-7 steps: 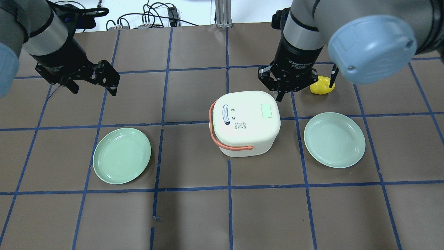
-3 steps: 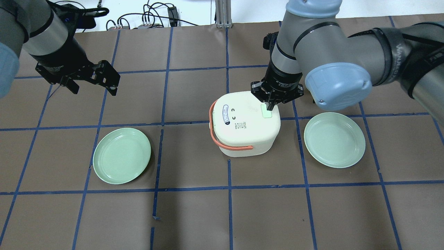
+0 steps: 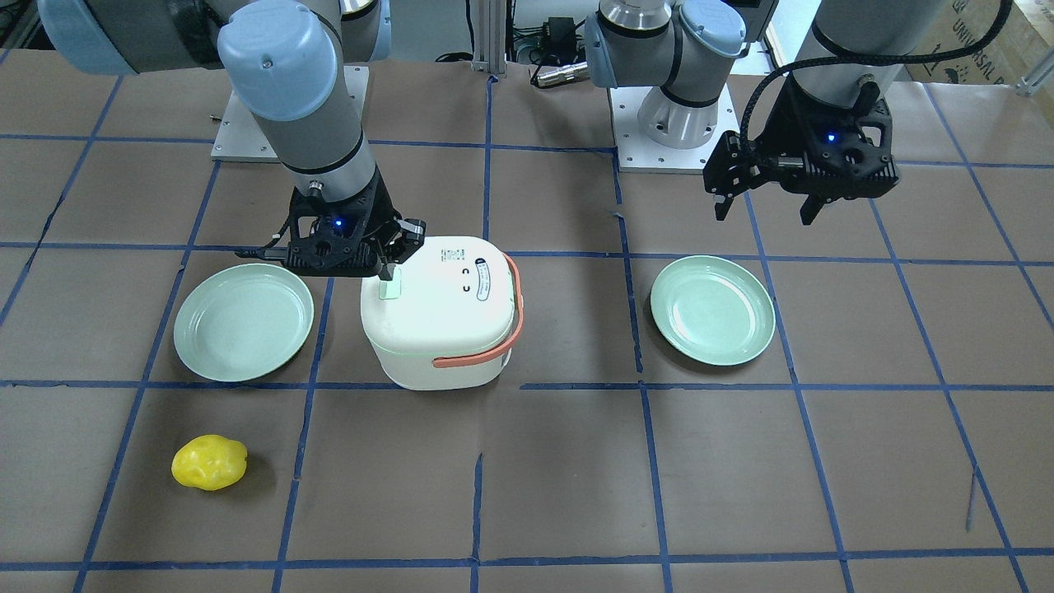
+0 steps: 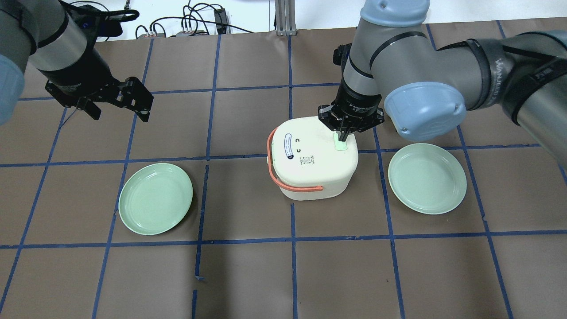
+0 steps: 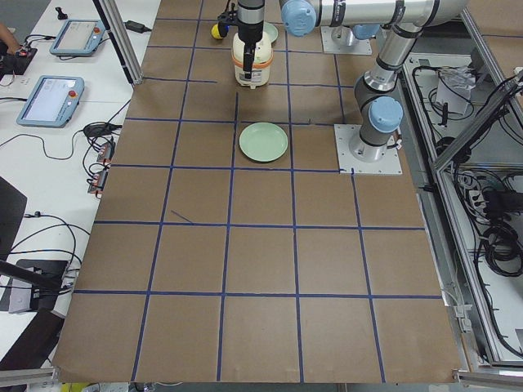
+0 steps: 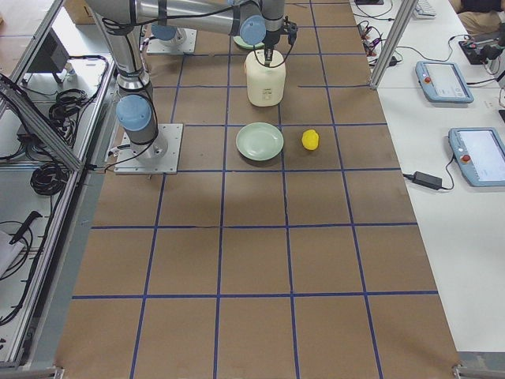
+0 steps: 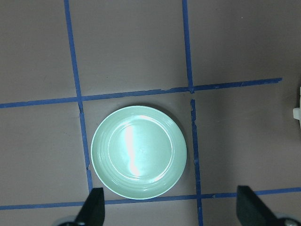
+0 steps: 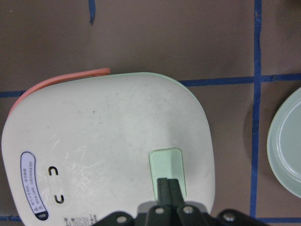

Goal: Press rice cooker button
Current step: 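Press down on the green button with the closed right gripper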

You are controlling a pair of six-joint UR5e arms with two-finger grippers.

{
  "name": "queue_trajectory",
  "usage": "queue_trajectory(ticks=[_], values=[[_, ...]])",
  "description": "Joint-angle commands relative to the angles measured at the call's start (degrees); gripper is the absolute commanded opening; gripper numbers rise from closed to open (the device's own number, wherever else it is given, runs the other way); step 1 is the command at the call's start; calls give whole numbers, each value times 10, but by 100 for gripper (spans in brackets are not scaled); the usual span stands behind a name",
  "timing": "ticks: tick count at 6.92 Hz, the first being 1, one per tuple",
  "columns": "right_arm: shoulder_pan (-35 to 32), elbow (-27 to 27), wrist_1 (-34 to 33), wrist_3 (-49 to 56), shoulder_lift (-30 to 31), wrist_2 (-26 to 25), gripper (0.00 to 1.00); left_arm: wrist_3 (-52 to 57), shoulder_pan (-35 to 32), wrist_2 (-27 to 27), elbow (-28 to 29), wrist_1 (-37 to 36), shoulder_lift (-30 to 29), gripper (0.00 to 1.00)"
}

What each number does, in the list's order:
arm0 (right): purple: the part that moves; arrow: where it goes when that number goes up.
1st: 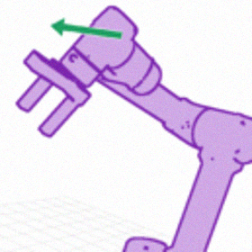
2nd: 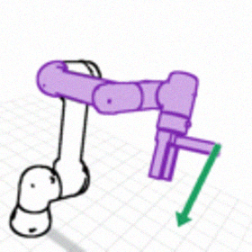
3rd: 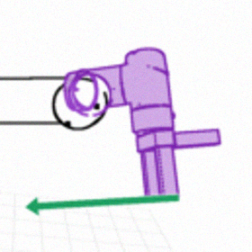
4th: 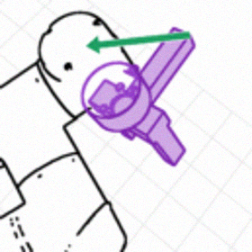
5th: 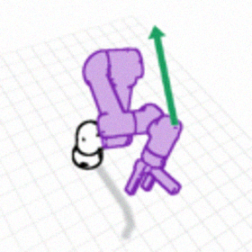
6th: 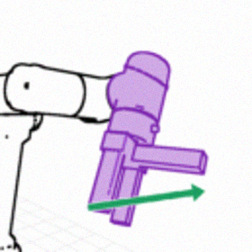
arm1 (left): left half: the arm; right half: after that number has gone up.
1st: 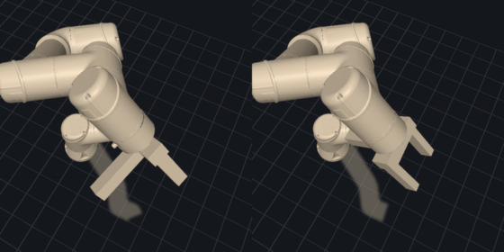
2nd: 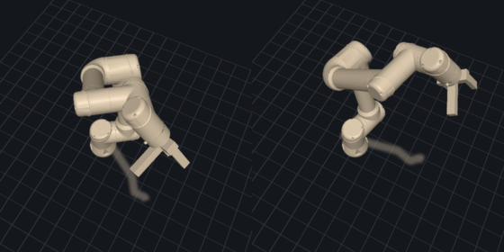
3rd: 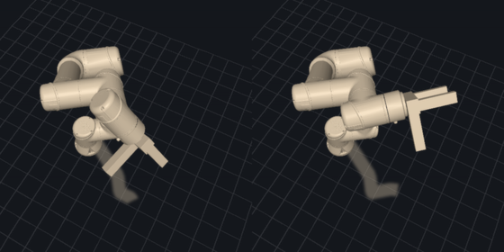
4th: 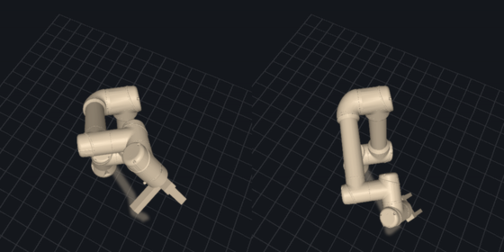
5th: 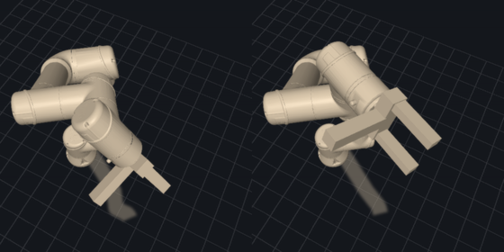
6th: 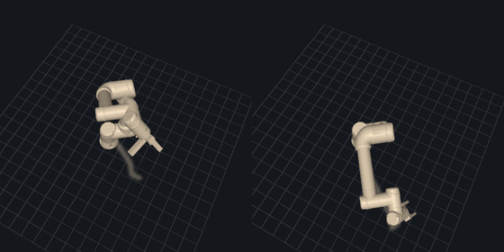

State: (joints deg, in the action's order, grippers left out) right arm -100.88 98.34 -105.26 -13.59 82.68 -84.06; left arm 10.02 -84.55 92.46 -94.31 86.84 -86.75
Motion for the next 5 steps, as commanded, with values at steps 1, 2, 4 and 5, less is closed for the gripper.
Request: queue_trajectory(ticks=[1,2,4,5], values=[[1,-8,-10,1,-11,0,4,0,0,0,0,0,0,100],[1,-3,-20,-1,-11,1,4,0,0,0,0,0,0,100],[1,-1,-21,5,-14,0,4,0,0,0,0,0,0,100],[1,0,-21,5,-14,0,4,0,0,0,0,0,0,100]])
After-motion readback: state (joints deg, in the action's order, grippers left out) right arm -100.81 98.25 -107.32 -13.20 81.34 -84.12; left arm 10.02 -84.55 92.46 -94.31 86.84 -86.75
